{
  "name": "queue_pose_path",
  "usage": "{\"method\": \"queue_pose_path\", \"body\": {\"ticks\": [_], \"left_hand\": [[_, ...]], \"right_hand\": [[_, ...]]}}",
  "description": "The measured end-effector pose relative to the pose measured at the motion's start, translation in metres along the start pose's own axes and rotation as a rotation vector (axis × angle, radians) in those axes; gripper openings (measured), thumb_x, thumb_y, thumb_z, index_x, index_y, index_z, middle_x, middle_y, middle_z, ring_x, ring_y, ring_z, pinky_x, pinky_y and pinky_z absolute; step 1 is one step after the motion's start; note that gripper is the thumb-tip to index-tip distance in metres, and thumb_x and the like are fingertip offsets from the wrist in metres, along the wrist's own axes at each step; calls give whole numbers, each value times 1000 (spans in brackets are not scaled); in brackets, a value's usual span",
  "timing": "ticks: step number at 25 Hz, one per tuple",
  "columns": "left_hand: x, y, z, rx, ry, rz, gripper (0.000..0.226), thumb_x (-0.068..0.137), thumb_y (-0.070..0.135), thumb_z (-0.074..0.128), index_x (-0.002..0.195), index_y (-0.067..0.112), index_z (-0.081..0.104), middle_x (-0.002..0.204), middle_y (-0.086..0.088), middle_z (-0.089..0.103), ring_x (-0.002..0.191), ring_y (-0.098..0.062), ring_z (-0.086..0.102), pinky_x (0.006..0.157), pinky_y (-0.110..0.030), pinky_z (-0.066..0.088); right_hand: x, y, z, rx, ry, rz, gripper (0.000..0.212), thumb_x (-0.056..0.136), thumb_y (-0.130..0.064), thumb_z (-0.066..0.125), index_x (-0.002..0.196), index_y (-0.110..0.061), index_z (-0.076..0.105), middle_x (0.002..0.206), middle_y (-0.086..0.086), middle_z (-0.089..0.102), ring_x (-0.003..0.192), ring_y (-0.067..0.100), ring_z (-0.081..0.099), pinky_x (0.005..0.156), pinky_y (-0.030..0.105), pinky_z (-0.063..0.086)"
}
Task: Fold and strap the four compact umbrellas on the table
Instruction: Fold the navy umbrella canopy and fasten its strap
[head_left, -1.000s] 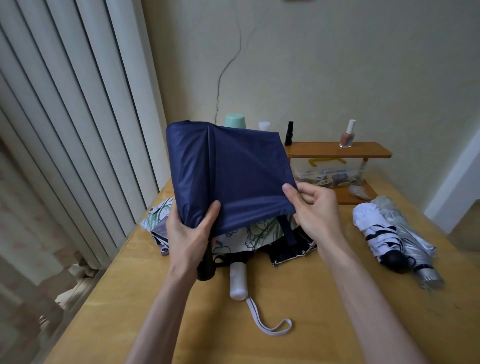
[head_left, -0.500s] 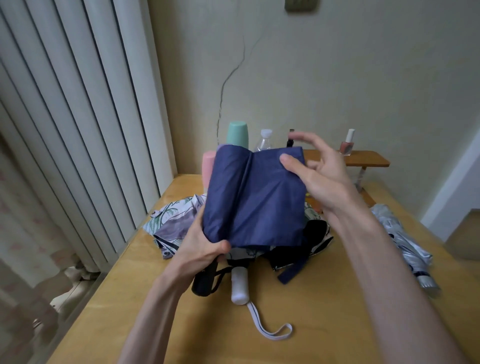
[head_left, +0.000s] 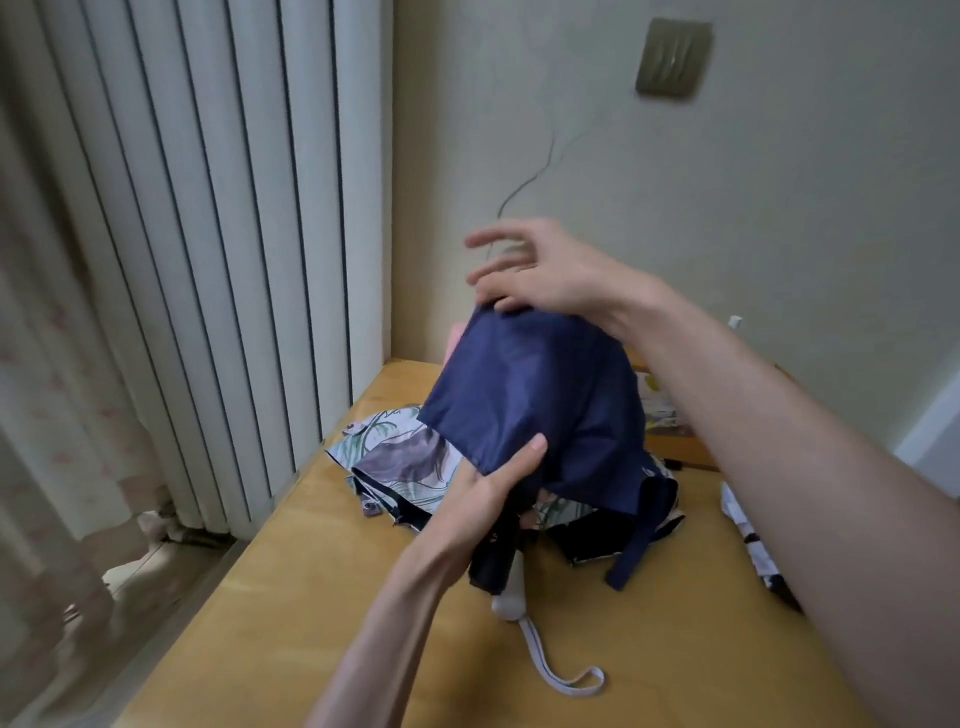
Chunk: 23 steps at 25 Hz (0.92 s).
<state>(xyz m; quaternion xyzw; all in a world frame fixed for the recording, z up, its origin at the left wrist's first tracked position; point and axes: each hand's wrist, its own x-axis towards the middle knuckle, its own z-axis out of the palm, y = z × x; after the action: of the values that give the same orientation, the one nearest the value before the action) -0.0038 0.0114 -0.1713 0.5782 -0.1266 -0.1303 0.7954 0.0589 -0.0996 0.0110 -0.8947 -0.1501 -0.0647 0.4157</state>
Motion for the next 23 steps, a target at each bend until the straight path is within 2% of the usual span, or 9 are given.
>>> {"method": "queue_pose_path", "body": {"ticks": [2,4,8,11,13,16,18,20,23], "left_hand": [[0,3,-8,-74,-25,-9,35,91,35,80,94,8,58,74,-13,58,58,-17,53,51,-25,43],[-1,7,-13,-133,-44,5,38,88,40,75,95,7,57,73,-14,57,57,-18,52,50,-25,42],[1,9,-7,-94,124,-72,60,102,64,51,95,7,66,68,-16,60,56,-21,53,50,-27,41],[5,4,-5,52,179,-57,53,107,60,41,119,15,65,71,-13,68,58,-24,56,51,-28,44],[9,-2,-7,112,174,22,41,107,56,46,128,24,60,90,-16,73,66,-25,65,54,-32,51],[19,-11,-15,117,213,109,60,99,52,62,154,46,38,148,-5,59,123,-29,65,97,-49,57],[17,-5,-18,337,407,246,84,101,43,64,165,45,9,163,1,36,138,-10,46,118,-38,40],[9,5,-14,505,512,567,80,97,43,62,163,42,18,163,4,32,143,-2,39,117,-25,35],[0,13,9,691,190,662,81,93,56,69,162,44,27,164,17,34,150,-1,37,117,-24,37]], "right_hand": [[-3,5,-20,-220,125,-106,45,92,-13,74,136,-24,66,117,6,74,105,17,70,93,27,56],[-10,18,-33,-393,121,-4,50,90,-40,80,136,-33,64,125,-3,68,118,13,64,101,28,48],[-18,43,-25,-237,119,191,54,74,-67,80,114,-30,77,115,-12,74,111,10,68,100,32,54],[-15,46,-18,-236,249,220,27,75,-52,80,92,-32,80,101,-10,75,103,15,70,96,34,56],[-13,48,-16,-240,309,183,6,79,-33,76,83,-32,80,95,-11,76,100,15,70,92,30,56],[-23,42,-20,-154,370,64,15,71,-31,71,83,-33,79,91,-14,78,96,11,71,88,26,55],[-27,38,-23,-170,409,41,13,73,-30,71,85,-33,77,91,-12,78,95,11,71,83,24,52],[-31,36,-21,-260,441,53,10,81,-26,74,88,-33,74,93,-6,77,96,17,69,82,25,49],[-33,31,-6,-320,429,91,12,84,-26,73,91,-35,71,95,0,76,101,24,67,87,30,52]]}}
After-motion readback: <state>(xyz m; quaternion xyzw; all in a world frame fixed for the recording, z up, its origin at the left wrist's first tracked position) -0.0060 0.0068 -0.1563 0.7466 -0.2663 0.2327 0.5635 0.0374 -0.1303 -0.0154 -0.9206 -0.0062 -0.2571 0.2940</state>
